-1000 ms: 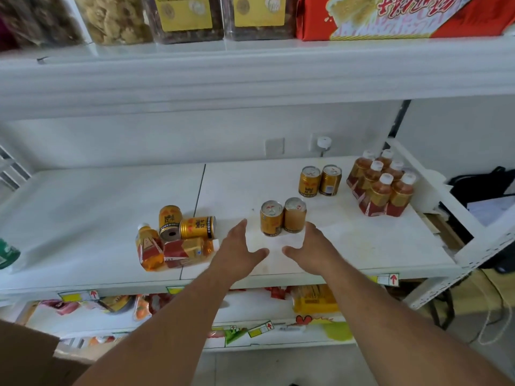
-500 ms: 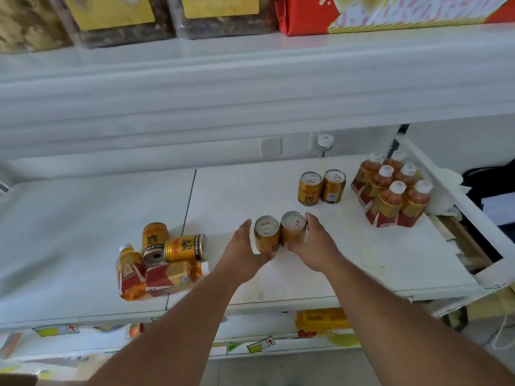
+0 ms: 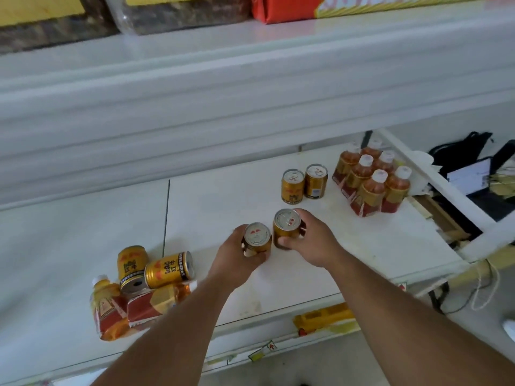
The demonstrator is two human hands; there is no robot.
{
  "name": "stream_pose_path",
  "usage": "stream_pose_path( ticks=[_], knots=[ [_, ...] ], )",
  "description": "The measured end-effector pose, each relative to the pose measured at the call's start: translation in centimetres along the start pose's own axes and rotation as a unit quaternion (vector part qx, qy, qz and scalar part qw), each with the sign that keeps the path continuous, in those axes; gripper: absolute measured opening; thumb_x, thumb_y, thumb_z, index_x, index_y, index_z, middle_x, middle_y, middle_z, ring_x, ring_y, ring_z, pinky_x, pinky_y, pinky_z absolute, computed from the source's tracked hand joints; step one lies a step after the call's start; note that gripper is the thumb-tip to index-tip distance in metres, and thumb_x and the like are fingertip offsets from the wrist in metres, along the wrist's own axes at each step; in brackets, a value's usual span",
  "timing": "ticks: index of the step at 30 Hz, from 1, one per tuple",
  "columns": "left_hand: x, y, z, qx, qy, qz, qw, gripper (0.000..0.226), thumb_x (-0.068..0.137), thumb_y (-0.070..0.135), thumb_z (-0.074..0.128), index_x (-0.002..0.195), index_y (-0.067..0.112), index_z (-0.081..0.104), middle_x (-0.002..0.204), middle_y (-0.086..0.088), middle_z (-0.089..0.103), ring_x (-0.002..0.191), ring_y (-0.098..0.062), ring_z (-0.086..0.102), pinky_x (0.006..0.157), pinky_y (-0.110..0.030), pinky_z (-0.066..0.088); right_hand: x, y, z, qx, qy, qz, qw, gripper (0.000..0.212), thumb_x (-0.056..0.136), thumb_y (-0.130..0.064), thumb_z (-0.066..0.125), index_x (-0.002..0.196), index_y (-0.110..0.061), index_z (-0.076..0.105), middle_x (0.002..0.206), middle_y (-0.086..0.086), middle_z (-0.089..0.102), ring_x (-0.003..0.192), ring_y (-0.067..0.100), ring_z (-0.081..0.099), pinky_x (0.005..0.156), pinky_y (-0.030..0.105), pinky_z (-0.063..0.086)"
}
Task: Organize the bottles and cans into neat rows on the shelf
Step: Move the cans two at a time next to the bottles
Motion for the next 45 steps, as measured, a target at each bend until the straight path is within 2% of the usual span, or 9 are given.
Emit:
stream_pose_path(
  ticks=[8,11,15,22,27,30,36,42,45],
  knots=[
    [-2.5,3.5,-0.5,-0.046,-0.010,0.052,0.998,0.056,0.057,0.048,0.081,0.099,0.068,0.050,0.101,0.031,0.063,0.096,0.013,0.056,0.070,-0.005,0.044,-3.8,-1.9,-3.0,0.005,0.040,-0.019,0.999,0.076,0.073,-0.032,0.088,0.139,-0.030,0.051,0.124,-0.012,0.062,0.115,0.008,0.057,0.092,0.022,0.045],
    [-3.7,4.8,-0.4,-0.057,-0.002,0.068,0.996,0.057,0.055,0.048,0.080,0.105,0.055,0.055,0.102,0.027,0.065,0.097,0.007,0.058,0.075,-0.012,0.046,-5.4,-2.2,-4.2,0.010,0.052,-0.035,0.998,0.078,0.071,-0.034,0.089,0.139,-0.031,0.051,0.127,-0.011,0.062,0.118,0.008,0.056,0.100,0.029,0.047],
    [-6.1,6.7,0.2,-0.063,0.018,0.085,0.994,0.054,0.057,0.044,0.082,0.104,0.052,0.056,0.100,0.034,0.062,0.097,0.009,0.058,0.070,-0.006,0.045,-7.4,-2.0,-5.8,0.030,0.054,-0.052,0.997,0.084,0.070,-0.035,0.090,0.143,-0.030,0.050,0.132,-0.011,0.062,0.119,0.007,0.056,0.104,0.031,0.047],
    [-11.6,8.7,2.0,-0.062,0.058,0.085,0.993,0.058,0.060,0.036,0.085,0.110,0.043,0.058,0.102,0.031,0.064,0.098,0.006,0.059,0.071,-0.006,0.044,-11.8,-1.1,-8.6,0.021,0.043,-0.084,0.995,0.091,0.058,-0.054,0.084,0.141,-0.032,0.051,0.128,-0.014,0.063,0.117,0.007,0.057,0.102,0.034,0.049],
    [-16.0,9.9,3.2,-0.046,0.077,0.082,0.993,0.056,0.061,0.036,0.084,0.107,0.052,0.055,0.102,0.034,0.062,0.099,0.009,0.057,0.073,-0.004,0.043,-15.1,-0.4,-9.2,0.018,0.031,-0.103,0.994,0.076,0.063,-0.048,0.086,0.133,-0.035,0.056,0.119,-0.019,0.065,0.111,0.001,0.058,0.095,0.029,0.049],
    [-18.1,10.3,3.7,-0.037,0.082,0.076,0.993,0.059,0.061,0.037,0.084,0.112,0.047,0.056,0.103,0.027,0.065,0.099,0.008,0.057,0.074,-0.005,0.044,-17.4,0.0,-9.5,0.018,0.031,-0.106,0.994,0.069,0.065,-0.046,0.087,0.127,-0.040,0.057,0.110,-0.024,0.064,0.104,-0.005,0.057,0.087,0.023,0.046],
    [-21.6,10.8,4.1,-0.025,0.084,0.082,0.993,0.058,0.064,0.031,0.087,0.108,0.049,0.054,0.106,0.022,0.065,0.098,0.011,0.056,0.073,-0.004,0.043,-21.4,0.3,-10.2,0.012,0.039,-0.110,0.993,0.068,0.068,-0.044,0.088,0.129,-0.038,0.058,0.108,-0.024,0.063,0.107,0.001,0.058,0.079,0.015,0.041],
    [-25.0,10.7,5.2,-0.030,0.072,0.090,0.993,0.055,0.064,0.034,0.087,0.101,0.055,0.053,0.100,0.029,0.064,0.095,0.014,0.056,0.068,-0.001,0.042,-25.2,0.9,-11.0,-0.023,0.057,-0.095,0.994,0.076,0.067,-0.050,0.086,0.134,-0.034,0.056,0.119,-0.017,0.062,0.112,0.008,0.057,0.087,0.026,0.044],
    [-26.0,11.1,6.0,-0.030,0.069,0.086,0.994,0.055,0.061,0.040,0.085,0.104,0.053,0.052,0.102,0.027,0.064,0.095,0.012,0.057,0.072,-0.007,0.045,-26.7,1.3,-11.8,-0.036,0.056,-0.086,0.994,0.076,0.065,-0.053,0.085,0.134,-0.034,0.057,0.119,-0.017,0.063,0.111,0.008,0.058,0.087,0.029,0.046]
  ],
)
Point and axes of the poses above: each hand's wrist, its own x-axis towards the middle knuckle, its own z-axis out of the palm, y = z × x, the point moved 7 cm from there along x, towards the middle knuckle
